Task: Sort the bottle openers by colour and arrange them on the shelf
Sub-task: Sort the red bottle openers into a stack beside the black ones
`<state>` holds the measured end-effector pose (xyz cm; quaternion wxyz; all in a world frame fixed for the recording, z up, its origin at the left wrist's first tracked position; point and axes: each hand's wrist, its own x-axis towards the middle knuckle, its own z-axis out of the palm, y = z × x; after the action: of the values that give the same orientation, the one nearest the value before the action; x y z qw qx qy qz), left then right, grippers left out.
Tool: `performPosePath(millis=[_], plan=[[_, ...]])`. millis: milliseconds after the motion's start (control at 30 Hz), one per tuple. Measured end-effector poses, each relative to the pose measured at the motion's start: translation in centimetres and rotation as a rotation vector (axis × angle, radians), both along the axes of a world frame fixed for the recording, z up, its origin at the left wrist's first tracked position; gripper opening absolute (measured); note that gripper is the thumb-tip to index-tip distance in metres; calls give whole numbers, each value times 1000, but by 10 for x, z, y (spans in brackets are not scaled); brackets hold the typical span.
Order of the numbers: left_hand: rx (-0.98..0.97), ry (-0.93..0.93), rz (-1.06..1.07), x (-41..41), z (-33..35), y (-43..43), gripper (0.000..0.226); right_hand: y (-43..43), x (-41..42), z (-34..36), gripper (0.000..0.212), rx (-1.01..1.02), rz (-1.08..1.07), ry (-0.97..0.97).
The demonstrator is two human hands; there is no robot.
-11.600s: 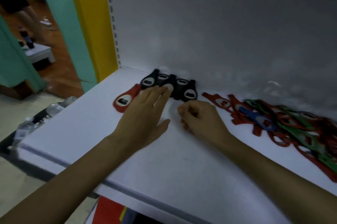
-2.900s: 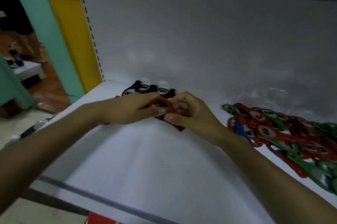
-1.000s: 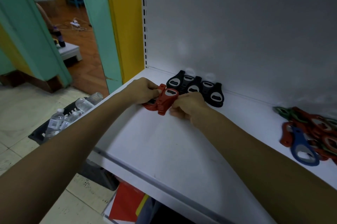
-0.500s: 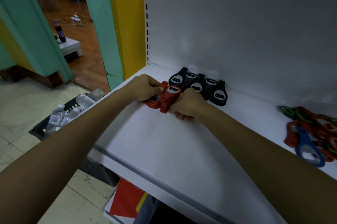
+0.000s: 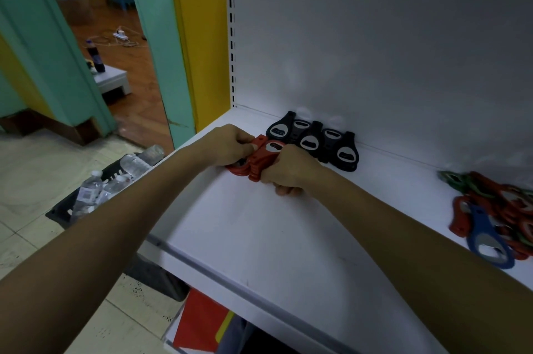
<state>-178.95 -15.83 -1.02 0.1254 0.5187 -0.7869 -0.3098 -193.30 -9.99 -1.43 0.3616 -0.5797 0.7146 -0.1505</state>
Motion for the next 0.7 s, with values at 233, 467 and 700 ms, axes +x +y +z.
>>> performPosePath(millis=[233,467,700], plan=[[38,2,8,0,1,3,27,1,-8,2,12,20,-4,-95],[49,17,18,0,3,4,27,1,-6,0,4,-10,-4,-76],[38,-1,17,-1,4,4,27,2,-3,-3,14,-65,5,-12]])
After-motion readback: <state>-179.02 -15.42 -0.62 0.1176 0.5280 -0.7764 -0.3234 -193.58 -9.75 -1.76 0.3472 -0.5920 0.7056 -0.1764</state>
